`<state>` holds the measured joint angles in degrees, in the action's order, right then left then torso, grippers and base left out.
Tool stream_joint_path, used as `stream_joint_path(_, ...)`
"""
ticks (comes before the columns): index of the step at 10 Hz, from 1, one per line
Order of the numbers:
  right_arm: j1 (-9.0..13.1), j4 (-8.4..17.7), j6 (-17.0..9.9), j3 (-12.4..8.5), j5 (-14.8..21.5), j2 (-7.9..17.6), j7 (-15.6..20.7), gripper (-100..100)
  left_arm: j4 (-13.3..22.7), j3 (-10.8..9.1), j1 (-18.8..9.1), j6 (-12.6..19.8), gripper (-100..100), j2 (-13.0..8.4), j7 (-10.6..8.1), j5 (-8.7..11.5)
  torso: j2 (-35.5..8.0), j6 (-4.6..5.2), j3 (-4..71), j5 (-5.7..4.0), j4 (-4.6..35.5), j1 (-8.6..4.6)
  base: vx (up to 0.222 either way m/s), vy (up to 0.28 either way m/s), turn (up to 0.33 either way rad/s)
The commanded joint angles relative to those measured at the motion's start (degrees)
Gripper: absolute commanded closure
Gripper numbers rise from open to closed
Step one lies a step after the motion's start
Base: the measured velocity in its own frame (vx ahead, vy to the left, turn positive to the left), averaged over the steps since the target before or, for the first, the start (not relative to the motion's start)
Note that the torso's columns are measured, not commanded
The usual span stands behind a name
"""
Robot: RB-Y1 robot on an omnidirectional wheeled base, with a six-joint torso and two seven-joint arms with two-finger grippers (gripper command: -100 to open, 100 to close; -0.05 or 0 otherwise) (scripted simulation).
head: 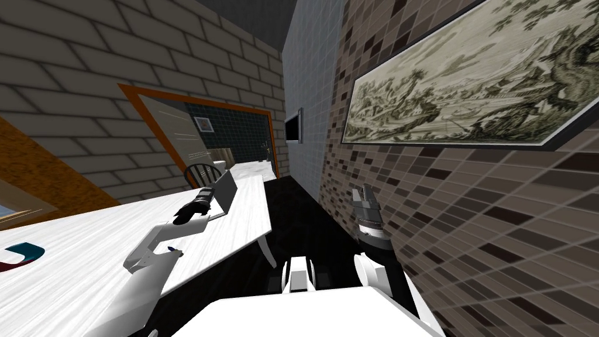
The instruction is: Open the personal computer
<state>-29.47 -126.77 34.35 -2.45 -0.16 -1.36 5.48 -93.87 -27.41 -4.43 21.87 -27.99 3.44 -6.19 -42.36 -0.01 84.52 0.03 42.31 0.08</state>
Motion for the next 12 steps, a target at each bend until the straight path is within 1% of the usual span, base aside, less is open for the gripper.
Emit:
stream_joint_path(1,0.0,0.0,0.0,0.0,0.0,0.0,0.0,0,0.3,-0.52,-0.78,0.11,100,0.93,-1.62,1.65,0.02,0.01,0.01,-0.01,-0.01,-0.04,-0.04,0.049,0.024)
stream_joint_path(3,0.01,0.0,0.0,-0.01,0.0,0.01,0.0,0,0.61,-1.04,-1.56,0.22,100,1.86,-3.24,3.3,-0.07,-0.19,-0.06,0.22,-0.03,0.41,-0.048,0.102,0.021)
stream_joint_path(4,0.01,0.0,0.0,-0.01,0.0,0.01,0.0,0,0.91,-1.55,-2.34,0.32,100,2.78,-4.86,4.95,0.02,-0.24,-0.01,0.25,-0.06,0.46,-0.053,0.139,0.053)
stream_joint_path(6,0.01,0.0,0.0,-0.01,0.0,0.01,0.0,0,1.21,-2.07,-3.11,0.43,100,3.71,-6.48,6.6,0.12,-0.31,0.05,0.37,-0.18,0.56,-0.065,0.118,0.03)
stream_joint_path(7,0.01,0.0,0.0,-0.01,0.0,0.01,0.0,0,1.51,-2.59,-3.89,0.54,100,4.64,-8.1,8.24,0.19,-0.3,0.09,0.37,-0.23,0.48,-0.06,0.111,0.057)
stream_joint_path(8,0.0,0.0,0.0,-0.01,0.0,0.01,0.0,0,1.01,-2.22,-3.77,0.11,100,3.92,-7.02,7.36,0.21,-0.24,0.1,0.35,-0.24,0.42,-0.028,0.052,0.013)
stream_joint_path(9,0.0,0.01,0.0,-0.01,0.0,0.01,0.0,0,2.29,-2.76,-4.24,-1.13,100,5.62,-8.92,9.09,0.3,-0.04,0.17,0.2,-0.22,0.07,-0.031,0.077,0.056)
stream_joint_path(12,0.0,0.0,0.0,-0.01,0.0,0.01,0.0,0,4.27,-3.38,-4.76,-2.95,100,8.16,-11.33,11.49,0.22,0.05,0.15,0.1,-0.12,0.11,-0.041,0.113,0.027)
